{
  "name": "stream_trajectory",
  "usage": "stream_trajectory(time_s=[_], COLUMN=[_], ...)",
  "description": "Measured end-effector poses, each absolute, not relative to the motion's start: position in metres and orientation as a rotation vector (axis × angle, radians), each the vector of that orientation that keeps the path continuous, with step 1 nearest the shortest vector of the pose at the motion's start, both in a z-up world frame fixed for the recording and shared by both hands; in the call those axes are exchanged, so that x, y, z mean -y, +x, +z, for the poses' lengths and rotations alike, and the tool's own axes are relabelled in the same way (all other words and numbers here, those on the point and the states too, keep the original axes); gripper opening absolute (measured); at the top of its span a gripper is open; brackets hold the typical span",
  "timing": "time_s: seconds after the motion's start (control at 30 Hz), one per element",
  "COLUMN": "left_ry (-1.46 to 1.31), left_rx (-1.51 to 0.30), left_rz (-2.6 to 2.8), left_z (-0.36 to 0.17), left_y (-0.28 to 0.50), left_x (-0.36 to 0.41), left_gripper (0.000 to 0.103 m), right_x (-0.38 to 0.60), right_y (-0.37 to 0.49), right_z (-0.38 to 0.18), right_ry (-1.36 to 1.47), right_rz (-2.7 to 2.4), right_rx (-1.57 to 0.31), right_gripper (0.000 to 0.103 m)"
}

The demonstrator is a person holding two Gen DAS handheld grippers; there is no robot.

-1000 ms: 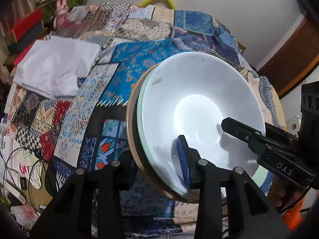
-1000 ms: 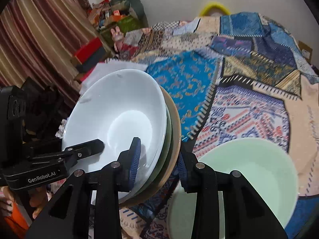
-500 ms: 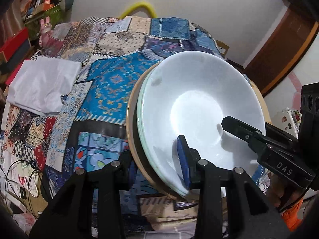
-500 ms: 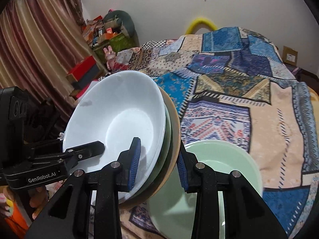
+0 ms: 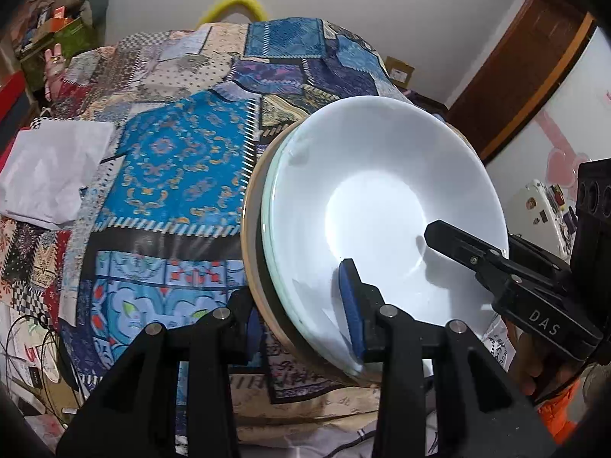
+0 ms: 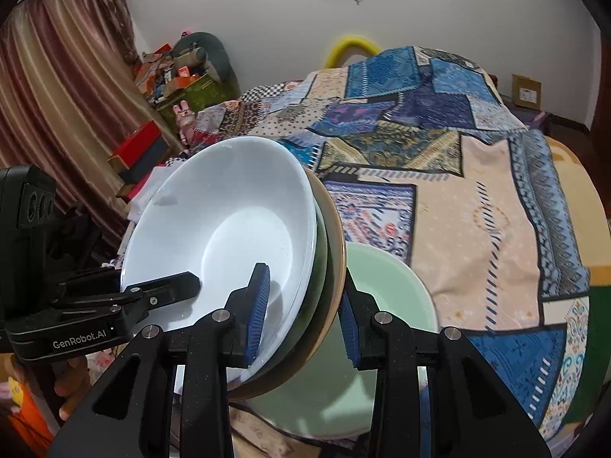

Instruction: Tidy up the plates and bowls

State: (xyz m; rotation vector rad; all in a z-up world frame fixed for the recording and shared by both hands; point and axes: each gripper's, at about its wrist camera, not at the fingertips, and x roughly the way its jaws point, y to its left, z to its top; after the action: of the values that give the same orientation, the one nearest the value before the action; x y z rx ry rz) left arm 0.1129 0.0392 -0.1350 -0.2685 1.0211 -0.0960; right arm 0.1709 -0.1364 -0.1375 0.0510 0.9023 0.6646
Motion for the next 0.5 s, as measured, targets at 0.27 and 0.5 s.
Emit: stream_trajectory(time_s=[0.27,0.5], left_ry=[-0.261,-0.254], left_rx=[-1.069,-1.118], left_rz=[-0.130,-0.140], left_z=[-0.155,-0.175], left_y=[0.126,0.138], left_x=[-0.016,-0.006], left_gripper=[0.037,0.037], right_x=[0.159,0.169], right_y=[0.174,0.177], right_z=[-0.154,-0.173], right_ry=[0.063,0.080], right_rz=[0.622,0.601], right_rx=[-0.940,-0.982], right_gripper=[0.031,0.031])
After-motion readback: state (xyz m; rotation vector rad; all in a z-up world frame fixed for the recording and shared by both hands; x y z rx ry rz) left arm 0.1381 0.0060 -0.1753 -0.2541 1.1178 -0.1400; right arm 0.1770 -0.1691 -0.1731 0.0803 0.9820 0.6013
